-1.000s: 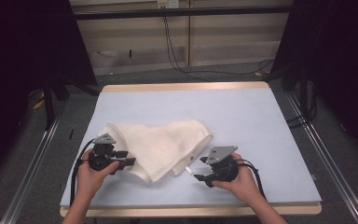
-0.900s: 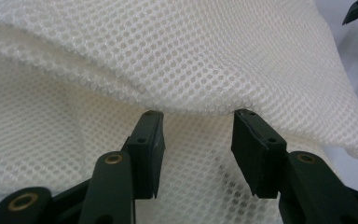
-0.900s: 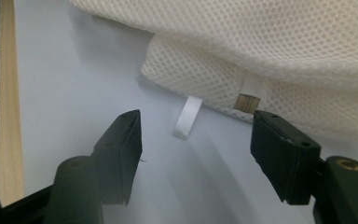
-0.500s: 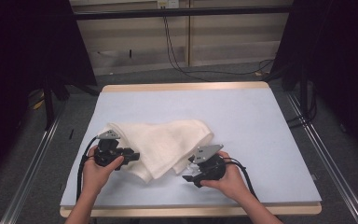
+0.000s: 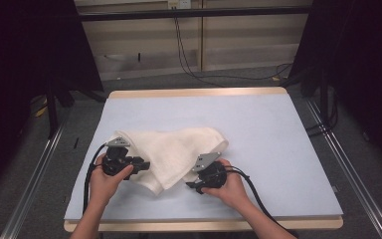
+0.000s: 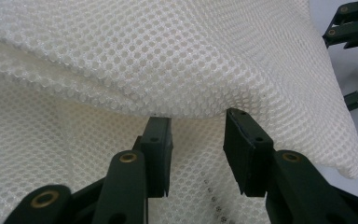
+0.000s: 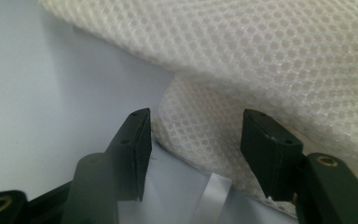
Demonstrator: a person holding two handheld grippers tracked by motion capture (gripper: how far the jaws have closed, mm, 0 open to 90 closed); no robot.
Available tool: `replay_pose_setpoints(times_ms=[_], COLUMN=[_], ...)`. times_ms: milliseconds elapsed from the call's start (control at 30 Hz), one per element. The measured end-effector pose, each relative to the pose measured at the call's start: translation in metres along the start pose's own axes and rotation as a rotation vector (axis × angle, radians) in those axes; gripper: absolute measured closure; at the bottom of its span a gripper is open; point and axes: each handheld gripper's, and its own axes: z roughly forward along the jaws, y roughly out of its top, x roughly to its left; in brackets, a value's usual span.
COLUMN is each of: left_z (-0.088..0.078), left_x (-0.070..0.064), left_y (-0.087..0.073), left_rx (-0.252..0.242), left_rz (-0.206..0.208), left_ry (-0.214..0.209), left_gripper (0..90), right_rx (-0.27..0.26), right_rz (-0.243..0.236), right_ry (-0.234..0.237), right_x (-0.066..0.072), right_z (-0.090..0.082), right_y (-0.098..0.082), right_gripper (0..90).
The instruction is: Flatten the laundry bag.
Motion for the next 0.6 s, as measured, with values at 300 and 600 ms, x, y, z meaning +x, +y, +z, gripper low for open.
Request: replay_pose_setpoints(times_ms=[300,600], left_z=[-0.004,-0.009], left_x=[0.001,0.008], left_y=[-0.004,-0.011], left_rx=[0.005,0.008], left_rz=[0.006,-0.019], left_ry=[0.026,0.055], left_gripper=[59.7,36.3], right_rx=[-0.03,-0.157], right_rz=[0.028,0.138], right_ry=[-0.002,0.021], right_x=[-0.002,-0.02], right_z=[-0.003,-0.034], right_y=[0.005,0.007], right_gripper=[83.8,83.9])
